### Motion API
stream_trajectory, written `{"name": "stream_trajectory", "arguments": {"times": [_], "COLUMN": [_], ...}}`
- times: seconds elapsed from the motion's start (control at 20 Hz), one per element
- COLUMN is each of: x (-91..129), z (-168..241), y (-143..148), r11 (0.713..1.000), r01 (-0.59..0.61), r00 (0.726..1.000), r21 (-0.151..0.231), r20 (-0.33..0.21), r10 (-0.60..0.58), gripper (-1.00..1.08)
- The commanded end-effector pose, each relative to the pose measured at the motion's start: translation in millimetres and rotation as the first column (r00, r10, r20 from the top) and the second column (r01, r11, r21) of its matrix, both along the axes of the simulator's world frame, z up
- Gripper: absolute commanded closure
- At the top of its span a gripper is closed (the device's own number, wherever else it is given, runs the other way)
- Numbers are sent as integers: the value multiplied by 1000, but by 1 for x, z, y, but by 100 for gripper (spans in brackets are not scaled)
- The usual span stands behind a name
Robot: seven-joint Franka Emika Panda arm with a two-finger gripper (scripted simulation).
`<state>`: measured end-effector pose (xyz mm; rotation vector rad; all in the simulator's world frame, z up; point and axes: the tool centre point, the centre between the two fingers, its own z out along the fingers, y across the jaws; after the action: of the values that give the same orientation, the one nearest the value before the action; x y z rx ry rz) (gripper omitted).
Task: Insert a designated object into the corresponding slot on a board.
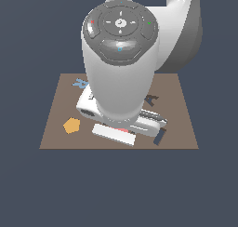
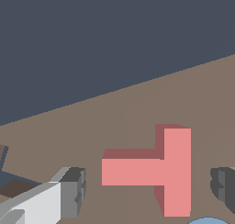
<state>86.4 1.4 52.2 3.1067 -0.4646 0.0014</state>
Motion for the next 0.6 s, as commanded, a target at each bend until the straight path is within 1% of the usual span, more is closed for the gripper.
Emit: {"name": "stream_trajectory", "arguments": {"times": [0.0, 0.2, 0.55], "x": [1, 1, 1], "z": [-2, -4, -22], "y": [0, 0, 0], "r11": [1000, 1000, 1000], "r01": [5, 3, 5], "r00": [1000, 1000, 1000], "r21": [0, 0, 0], "r20": [-1, -1, -1], "r10": [-5, -3, -5], "gripper": [-92, -92, -92]}}
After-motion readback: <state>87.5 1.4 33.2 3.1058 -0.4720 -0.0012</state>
